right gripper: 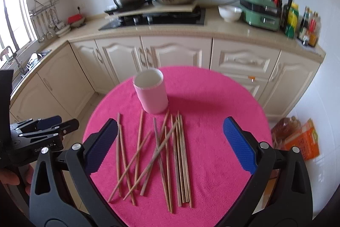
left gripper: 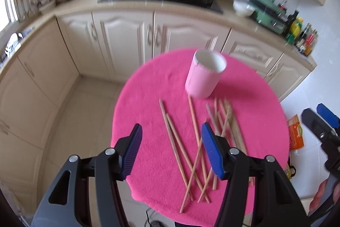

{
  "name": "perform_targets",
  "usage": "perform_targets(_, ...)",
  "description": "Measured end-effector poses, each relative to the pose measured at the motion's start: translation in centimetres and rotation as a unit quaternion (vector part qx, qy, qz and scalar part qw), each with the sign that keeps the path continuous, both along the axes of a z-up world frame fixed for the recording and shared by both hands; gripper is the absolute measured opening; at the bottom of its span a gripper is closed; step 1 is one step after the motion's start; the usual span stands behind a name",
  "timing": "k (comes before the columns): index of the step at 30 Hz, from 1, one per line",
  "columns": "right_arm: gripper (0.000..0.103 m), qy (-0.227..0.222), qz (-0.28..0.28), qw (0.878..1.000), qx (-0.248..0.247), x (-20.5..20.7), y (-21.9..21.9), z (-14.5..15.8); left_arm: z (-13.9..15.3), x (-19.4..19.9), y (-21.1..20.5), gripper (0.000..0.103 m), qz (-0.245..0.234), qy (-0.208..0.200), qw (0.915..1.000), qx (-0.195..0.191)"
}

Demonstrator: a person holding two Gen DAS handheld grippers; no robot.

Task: Organize utensils
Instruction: 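Lower the left gripper onto a wooden chopstick and close while the right gripper grasps another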

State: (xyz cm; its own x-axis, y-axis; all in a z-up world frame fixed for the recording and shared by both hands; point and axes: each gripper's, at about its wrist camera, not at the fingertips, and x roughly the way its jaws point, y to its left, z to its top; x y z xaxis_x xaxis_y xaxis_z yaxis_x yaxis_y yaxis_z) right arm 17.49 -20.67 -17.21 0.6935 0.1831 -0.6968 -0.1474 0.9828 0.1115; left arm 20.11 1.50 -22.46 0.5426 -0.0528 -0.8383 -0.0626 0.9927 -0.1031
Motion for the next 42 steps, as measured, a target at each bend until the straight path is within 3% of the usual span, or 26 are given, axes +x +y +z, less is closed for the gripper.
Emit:
perform_targets(3, 0.097, 0.04, 0.002, 0.999, -0.003, 2.3, -0.8, -3.2, -5.2, 2.3, 0.3, 0.058, 0.014, 0.07, 0.9974, 0.007)
perform_targets(7, 0.092, 0.098, 0.01, 0.995, -0.002, 5.0, -1.5, -7.3, -10.0, 3.9, 0.3, 0.058, 0.018, 0.13, 0.9914, 0.002)
perform_targets(14, 0.071, 0.179, 0.04, 0.983, -0.003, 8.5, -1.6, -12.6, -15.0, 6.9, 0.4, 0.058, 0.031, 0.187, 0.9816, 0.025)
perform_targets(18, 0.053, 0.209, 0.049, 0.977, -0.007, 9.6, -1.3, -14.4, -15.5, 8.3, 0.2, 0.058, 0.028, 0.184, 0.9823, 0.022)
perform_targets(24, 0.037, 0.236, 0.058, 0.97, -0.027, 10.8, -0.9, -16.1, -16.6, 10.1, -0.3, 0.058, 0.029, 0.206, 0.977, 0.049)
perform_targets(29, 0.034, 0.254, 0.064, 0.964, -0.044, 11.1, -0.8, -17.2, -17.0, 10.4, 0.1, 0.057, 0.029, 0.207, 0.9772, 0.039)
perform_targets(37, 0.033, 0.268, 0.07, 0.958, -0.073, 11.2, -0.6, -18.2, -16.8, 11.2, 1.2, 0.041, 0.019, 0.207, 0.9773, 0.043)
perform_targets(39, 0.032, 0.274, 0.067, 0.956, -0.079, 11.1, -0.5, -18.2, -16.6, 11.3, 1.2, 0.022, 0.019, 0.208, 0.9771, 0.043)
perform_targets(42, 0.032, 0.285, 0.064, 0.954, -0.067, 11.6, -0.9, -18.6, -15.6, 11.5, 1.1, 0.017, 0.021, 0.207, 0.9774, 0.037)
